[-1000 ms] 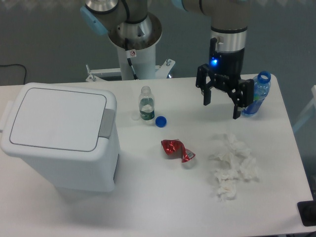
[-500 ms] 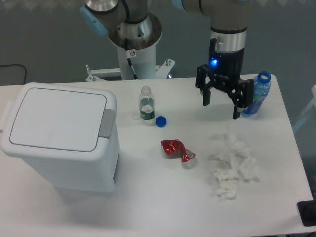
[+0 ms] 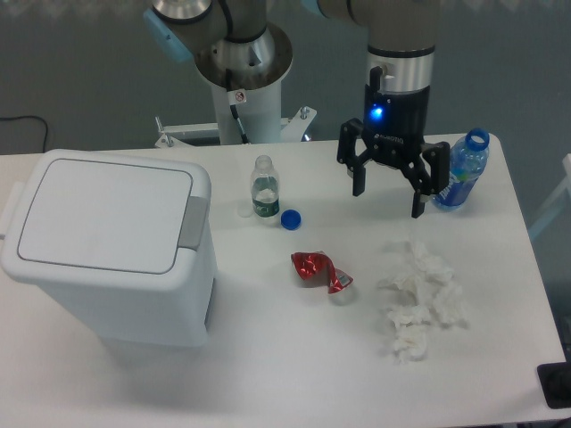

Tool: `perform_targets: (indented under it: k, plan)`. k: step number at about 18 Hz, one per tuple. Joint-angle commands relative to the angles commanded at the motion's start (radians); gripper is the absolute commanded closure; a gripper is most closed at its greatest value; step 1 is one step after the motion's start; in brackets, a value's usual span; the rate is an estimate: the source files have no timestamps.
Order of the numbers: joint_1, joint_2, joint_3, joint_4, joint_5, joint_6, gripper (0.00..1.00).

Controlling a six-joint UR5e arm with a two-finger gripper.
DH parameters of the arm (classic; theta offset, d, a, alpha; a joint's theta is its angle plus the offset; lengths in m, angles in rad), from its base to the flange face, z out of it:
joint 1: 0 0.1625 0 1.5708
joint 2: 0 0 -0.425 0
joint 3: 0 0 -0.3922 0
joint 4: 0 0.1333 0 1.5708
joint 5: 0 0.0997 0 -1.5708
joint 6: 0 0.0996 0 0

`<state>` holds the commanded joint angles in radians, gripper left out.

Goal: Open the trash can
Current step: 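Move the open gripper across the table toward the trash can lid edge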

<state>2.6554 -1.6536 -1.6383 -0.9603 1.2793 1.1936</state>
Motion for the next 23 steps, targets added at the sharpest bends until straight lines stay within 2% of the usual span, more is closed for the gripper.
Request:
perform_targets:
  k: [5, 10, 15, 18, 23]
  plan:
    - [-0.055, 0.009, 0.012, 0.002, 0.002, -0.202, 0.00]
    - [-0.091, 0.017, 0.031, 0.006, -0.006, -0.258, 0.00]
    - [-0.124, 0.021, 0.060, 0.006, -0.009, -0.472, 0.00]
    - [-0.132, 0.023, 0.063, 0.006, -0.050, -0.587, 0.00]
    - [-0.153, 0.021, 0.063, 0.008, -0.097, -0.620, 0.00]
